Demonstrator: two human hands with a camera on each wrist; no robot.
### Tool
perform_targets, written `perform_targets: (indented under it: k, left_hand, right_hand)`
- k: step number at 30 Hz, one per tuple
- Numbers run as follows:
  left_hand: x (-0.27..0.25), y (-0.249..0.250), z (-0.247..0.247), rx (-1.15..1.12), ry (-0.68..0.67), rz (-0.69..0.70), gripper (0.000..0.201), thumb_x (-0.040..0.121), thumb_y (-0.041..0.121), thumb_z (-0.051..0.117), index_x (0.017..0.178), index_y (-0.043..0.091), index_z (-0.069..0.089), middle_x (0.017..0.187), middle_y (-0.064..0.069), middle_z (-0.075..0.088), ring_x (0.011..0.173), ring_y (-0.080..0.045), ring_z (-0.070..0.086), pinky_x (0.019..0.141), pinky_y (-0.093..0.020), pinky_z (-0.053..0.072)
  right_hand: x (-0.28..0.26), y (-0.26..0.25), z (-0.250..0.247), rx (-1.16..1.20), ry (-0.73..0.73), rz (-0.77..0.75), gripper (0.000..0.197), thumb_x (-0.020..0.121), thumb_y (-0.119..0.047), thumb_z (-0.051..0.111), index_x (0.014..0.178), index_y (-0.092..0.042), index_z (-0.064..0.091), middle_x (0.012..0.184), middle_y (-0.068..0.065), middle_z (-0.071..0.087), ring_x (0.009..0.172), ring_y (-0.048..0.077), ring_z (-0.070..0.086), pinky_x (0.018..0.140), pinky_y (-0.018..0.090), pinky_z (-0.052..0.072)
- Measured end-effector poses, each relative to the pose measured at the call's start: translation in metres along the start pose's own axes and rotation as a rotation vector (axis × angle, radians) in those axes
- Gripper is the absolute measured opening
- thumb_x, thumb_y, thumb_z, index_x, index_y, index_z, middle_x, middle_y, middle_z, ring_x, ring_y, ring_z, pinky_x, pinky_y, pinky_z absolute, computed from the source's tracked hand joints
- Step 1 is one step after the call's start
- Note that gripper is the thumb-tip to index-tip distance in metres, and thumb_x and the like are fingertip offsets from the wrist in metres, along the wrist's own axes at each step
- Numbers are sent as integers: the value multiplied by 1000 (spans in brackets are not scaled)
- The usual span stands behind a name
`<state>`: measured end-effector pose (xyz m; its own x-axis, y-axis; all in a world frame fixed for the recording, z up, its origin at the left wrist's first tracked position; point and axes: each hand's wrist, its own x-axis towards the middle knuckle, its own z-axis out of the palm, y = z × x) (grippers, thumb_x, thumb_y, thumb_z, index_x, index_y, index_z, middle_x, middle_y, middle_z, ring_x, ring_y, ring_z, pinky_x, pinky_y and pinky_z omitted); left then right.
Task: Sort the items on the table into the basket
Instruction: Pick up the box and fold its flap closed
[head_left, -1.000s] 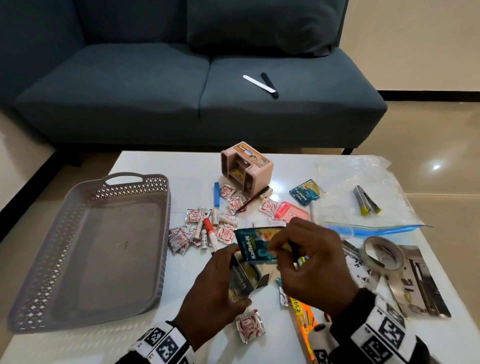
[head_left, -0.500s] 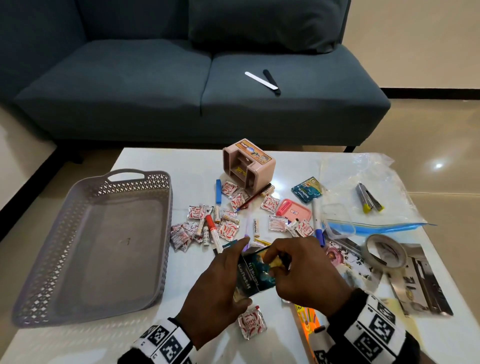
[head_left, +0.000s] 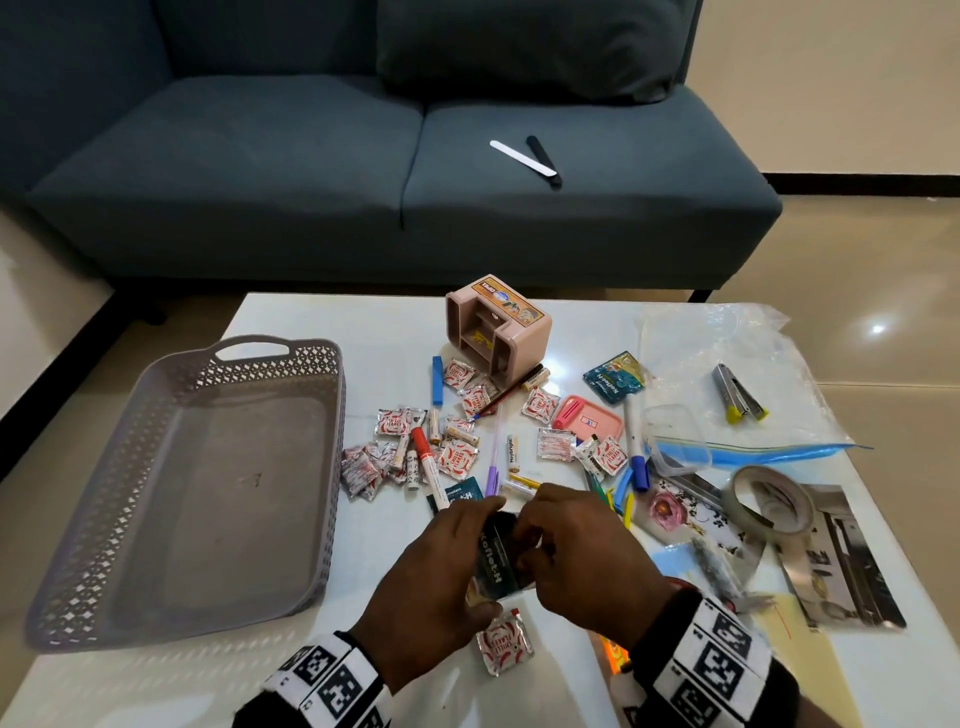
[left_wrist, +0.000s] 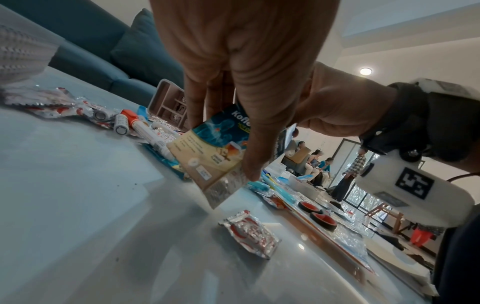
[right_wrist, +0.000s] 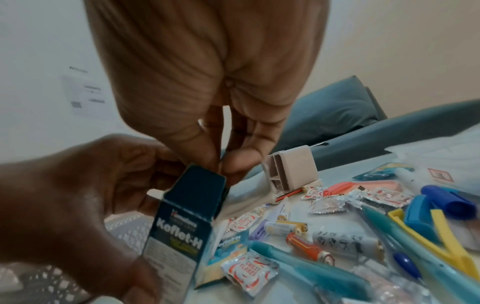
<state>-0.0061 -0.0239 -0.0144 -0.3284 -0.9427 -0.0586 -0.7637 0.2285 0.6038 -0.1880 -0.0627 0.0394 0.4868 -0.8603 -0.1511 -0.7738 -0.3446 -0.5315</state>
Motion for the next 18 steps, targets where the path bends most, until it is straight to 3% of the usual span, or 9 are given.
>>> perform_targets:
  k: [2,5,7,10,14,18]
  left_hand:
    - [1,0,-1,-8,-1,-5,91,73,40,79,146,36,25,142,20,36,128,3,38,105,-5,30]
    - [2,-2,-2,-23,13,-16,91,71,39,81,144,35,27,138,20,38,124,4,40,105,-9,35]
    - [2,-3,-2,-40,27,-8,93,68,38,82,143,39,25,137,22,38,120,10,38,101,-2,31]
    - [1,-3,-1,-79,44,-6,99,67,37,82,140,46,17,139,25,35,120,20,31,98,5,22]
    - [1,-5,3,-108,67,-43,101,67,41,81,146,38,19,146,20,34,132,4,36,110,-12,31]
    - [2,-3,2,-126,84,-81,102,68,43,82,147,35,18,149,16,36,134,-5,41,111,-26,38]
  right_hand:
    - [0,-2,0,-107,-34,-48,18,87,-22,58,101,-21,68,100,-3,57,96,15,48,76,33,47]
    - [-1,-3,-1,-135,-10,-167,19,86,-20,58,100,-21,71,96,-3,61,90,18,49,66,30,44]
    - [-1,-1,-1,-122,21,-230,19,78,-16,61,92,-21,73,89,-4,63,81,19,52,61,28,43]
    - [-1,-2,-1,-71,-4,-205,23,79,-14,62,99,-19,71,99,-3,63,89,18,52,72,27,44]
    - [-1,-2,0,-48,-54,-134,35,82,-14,61,116,-20,65,115,-4,59,103,17,52,84,30,49]
    - [0,0,6,-75,-110,-67,37,83,-15,63,120,-19,63,127,-4,53,111,19,51,86,33,50]
